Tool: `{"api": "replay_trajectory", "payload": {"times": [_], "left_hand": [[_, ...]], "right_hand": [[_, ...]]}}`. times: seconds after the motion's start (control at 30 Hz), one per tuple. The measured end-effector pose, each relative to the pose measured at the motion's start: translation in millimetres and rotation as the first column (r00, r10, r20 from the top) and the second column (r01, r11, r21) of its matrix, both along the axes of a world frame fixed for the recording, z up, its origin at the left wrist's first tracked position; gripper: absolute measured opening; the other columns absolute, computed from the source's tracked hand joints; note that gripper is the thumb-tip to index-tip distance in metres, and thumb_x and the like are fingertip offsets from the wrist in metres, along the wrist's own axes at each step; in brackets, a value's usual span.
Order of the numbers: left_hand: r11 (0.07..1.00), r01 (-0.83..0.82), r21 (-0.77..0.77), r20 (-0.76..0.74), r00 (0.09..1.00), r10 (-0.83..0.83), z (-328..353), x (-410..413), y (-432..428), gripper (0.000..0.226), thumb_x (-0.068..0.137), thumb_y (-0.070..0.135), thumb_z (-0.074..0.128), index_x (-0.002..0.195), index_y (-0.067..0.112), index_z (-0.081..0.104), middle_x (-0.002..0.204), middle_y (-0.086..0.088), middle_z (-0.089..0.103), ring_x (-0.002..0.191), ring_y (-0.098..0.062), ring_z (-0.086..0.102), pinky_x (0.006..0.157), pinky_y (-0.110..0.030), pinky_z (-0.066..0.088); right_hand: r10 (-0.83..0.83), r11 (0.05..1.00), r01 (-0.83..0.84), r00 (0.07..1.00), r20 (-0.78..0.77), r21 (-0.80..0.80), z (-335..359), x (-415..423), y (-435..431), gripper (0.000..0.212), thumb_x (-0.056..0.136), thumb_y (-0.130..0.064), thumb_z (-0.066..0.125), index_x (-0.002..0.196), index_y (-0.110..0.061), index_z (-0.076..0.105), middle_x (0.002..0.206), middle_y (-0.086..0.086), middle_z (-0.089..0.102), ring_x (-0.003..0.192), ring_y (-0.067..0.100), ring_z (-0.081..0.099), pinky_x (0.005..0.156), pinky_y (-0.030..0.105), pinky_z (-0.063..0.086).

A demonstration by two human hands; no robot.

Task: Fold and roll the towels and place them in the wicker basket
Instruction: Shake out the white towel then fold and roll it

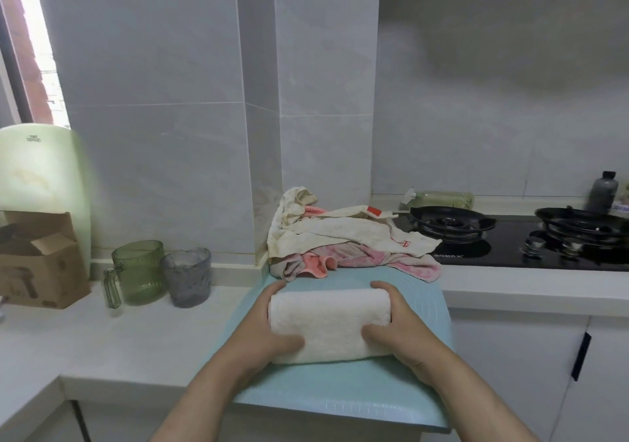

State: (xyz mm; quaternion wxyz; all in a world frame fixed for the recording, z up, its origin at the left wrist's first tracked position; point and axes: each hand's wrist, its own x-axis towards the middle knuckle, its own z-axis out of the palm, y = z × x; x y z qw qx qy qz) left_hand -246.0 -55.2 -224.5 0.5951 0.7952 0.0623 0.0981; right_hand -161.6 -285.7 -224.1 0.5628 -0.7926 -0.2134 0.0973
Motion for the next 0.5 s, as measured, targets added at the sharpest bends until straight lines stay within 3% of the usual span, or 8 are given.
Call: {"api": "replay_trajectory", "payload": {"times": [0.1,0.17,0.33,0.43,0.5], "left_hand": [[0.982,0.080,0.171,-0.090,0.994,-0.065,4.5,-2.7,5.9,0.102,0.059,0.015,0.084,0.132,0.054,0.025,0.123,0.016,0.045,0.108,-0.008,0.051,0.084,-0.019,0.049],[0.955,0.104,0.277,-0.117,0.990,-0.074,4.8,-2.6,6.9,0.109,0.055,0.024,0.086,0.133,0.057,0.018,0.125,0.022,0.042,0.112,-0.006,0.047,0.089,-0.018,0.044],[0.958,-0.002,0.288,0.012,1.000,-0.002,1.7,-4.9,3.2,0.087,0.065,0.012,0.081,0.129,0.048,0.034,0.119,0.019,0.051,0.105,-0.003,0.053,0.075,-0.013,0.047],[0.992,-0.054,0.110,0.055,0.997,0.048,0.7,-6.8,3.1,0.065,0.072,0.002,0.078,0.121,0.036,0.051,0.107,0.008,0.069,0.095,-0.006,0.066,0.074,-0.020,0.053],[0.999,-0.044,-0.009,0.051,0.998,0.044,0.2,-7.8,3.6,0.053,0.078,-0.001,0.075,0.118,0.029,0.056,0.102,0.010,0.074,0.092,-0.007,0.070,0.074,-0.023,0.056]], "right_hand": [[0.121,0.964,-0.115,0.993,0.011,-0.238,7.1,1.3,-12.0,0.104,0.068,-0.024,0.081,0.139,-0.055,0.011,0.118,-0.012,0.050,0.103,0.008,0.056,0.082,0.018,0.048],[0.142,0.938,-0.118,0.988,0.053,-0.326,8.5,1.4,-15.2,0.115,0.065,-0.030,0.083,0.143,-0.056,0.003,0.121,-0.018,0.047,0.105,0.005,0.054,0.085,0.016,0.046],[0.063,0.978,-0.034,0.989,0.136,-0.206,1.3,-3.7,-13.7,0.086,0.073,-0.020,0.077,0.137,-0.046,0.026,0.116,-0.018,0.051,0.101,0.003,0.055,0.073,0.011,0.045],[0.039,0.998,-0.035,0.997,0.073,-0.052,-2.0,0.9,-15.0,0.063,0.075,-0.011,0.076,0.126,-0.035,0.046,0.113,-0.012,0.063,0.101,0.008,0.062,0.079,0.017,0.048],[0.039,0.998,-0.039,0.999,-0.007,0.045,-3.4,3.9,-16.4,0.054,0.079,-0.009,0.075,0.123,-0.030,0.053,0.113,-0.008,0.068,0.101,0.010,0.066,0.085,0.025,0.052]]}}
